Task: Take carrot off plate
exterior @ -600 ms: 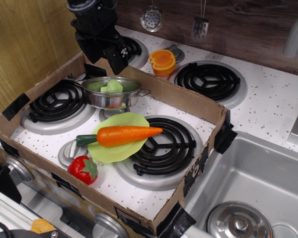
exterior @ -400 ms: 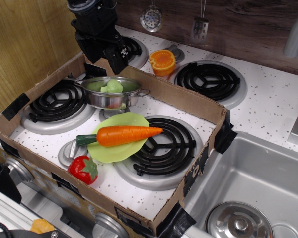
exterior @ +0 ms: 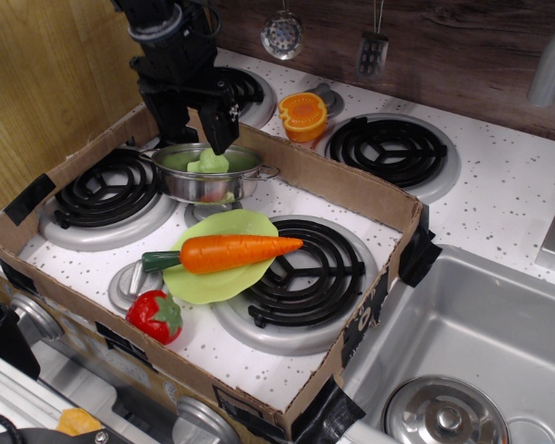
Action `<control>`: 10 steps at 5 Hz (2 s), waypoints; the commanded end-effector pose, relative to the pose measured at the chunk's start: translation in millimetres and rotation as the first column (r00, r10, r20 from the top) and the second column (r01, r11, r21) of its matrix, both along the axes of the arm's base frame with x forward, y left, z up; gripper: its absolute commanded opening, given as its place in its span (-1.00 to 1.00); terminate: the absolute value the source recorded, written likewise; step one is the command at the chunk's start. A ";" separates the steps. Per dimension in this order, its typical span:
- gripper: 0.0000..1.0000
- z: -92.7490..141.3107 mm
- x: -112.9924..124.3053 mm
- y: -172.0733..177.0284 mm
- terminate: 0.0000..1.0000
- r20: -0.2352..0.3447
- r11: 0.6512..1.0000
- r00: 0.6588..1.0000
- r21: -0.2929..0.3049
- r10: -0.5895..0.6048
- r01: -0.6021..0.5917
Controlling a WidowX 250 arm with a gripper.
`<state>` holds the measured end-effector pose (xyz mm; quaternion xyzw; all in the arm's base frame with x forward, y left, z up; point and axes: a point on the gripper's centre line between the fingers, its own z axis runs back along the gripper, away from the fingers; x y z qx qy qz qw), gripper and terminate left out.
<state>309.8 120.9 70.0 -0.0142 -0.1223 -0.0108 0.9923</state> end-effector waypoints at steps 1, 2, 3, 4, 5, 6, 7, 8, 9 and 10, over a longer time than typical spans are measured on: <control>1.00 35.3 -8.4 -21.1 -1.00 0.107 0.978 0.978 0.089 0.178 -0.188; 1.00 45.6 -19.5 -39.8 -1.00 0.121 0.926 0.928 0.101 0.351 -0.363; 1.00 41.3 -27.9 -50.5 -1.00 0.089 0.811 0.813 0.072 0.575 -0.581; 1.00 33.5 -36.0 -53.8 -1.00 0.005 0.645 0.645 0.019 0.764 -0.764; 1.00 23.8 -37.7 -49.9 -1.00 -0.076 0.471 0.471 -0.022 0.879 -0.882; 1.00 18.2 -42.3 -50.0 -1.00 -0.134 0.323 0.328 -0.055 0.935 -0.945; 1.00 11.0 -52.2 -43.5 -1.00 -0.144 0.138 0.155 -0.123 0.977 -0.983; 1.00 3.2 -64.4 -41.7 -1.00 -0.098 0.063 0.088 -0.236 0.991 -0.970; 1.00 -6.6 -72.0 -44.5 -1.00 -0.099 0.011 0.038 -0.259 0.994 -0.966; 1.00 -14.1 -71.4 -46.4 -1.00 -0.109 0.007 0.038 -0.270 0.993 -0.963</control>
